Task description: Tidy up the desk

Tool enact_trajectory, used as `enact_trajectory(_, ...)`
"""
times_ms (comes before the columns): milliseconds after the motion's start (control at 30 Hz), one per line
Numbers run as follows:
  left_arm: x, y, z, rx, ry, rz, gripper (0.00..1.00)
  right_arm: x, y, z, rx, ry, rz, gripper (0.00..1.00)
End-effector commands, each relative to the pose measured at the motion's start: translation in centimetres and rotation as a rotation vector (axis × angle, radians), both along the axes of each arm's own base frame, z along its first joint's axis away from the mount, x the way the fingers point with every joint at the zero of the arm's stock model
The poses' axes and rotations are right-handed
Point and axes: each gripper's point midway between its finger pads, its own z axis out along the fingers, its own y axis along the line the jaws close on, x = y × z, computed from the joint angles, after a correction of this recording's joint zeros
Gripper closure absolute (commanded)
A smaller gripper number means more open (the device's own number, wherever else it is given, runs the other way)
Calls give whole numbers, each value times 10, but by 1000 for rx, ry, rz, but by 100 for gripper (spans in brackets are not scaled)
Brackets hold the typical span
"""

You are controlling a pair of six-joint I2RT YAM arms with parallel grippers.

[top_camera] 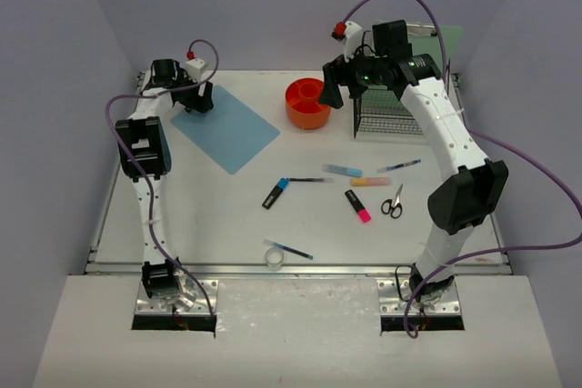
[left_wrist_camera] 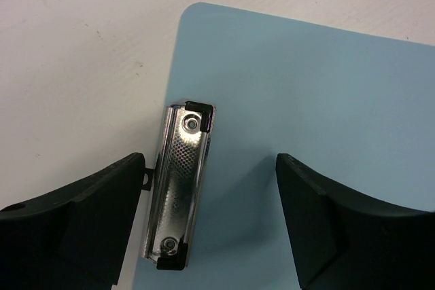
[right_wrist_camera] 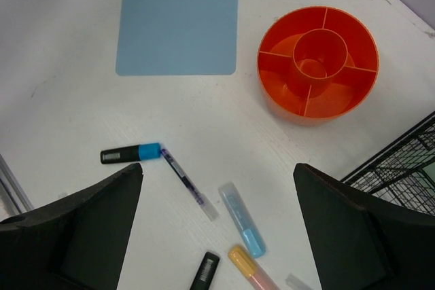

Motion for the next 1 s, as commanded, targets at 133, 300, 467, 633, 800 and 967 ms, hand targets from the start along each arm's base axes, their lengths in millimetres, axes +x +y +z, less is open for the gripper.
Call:
enact_trajectory(133,20,19,80,-5,-190,33,25,-11,1,19,17,-45,21,7)
enact_trajectory(300,18,19,69,-16,-166,33,26,-10,1,17,17,-43,21,7)
enact_trajectory(467,18,24,48,-19,-119,30,28,-8,2,19,18,-49,21,7)
enact_trajectory(633,15,31,27,-8,-77,37,32,-7,1,18,15,-45,18,7)
enact_trajectory(800,11,39,7,-13,-24,48,35,-7,1,18,15,-45,17,7)
enact_trajectory(967,4,38,-7,-9,15,35,37,-6,1,19,16,-48,14,7)
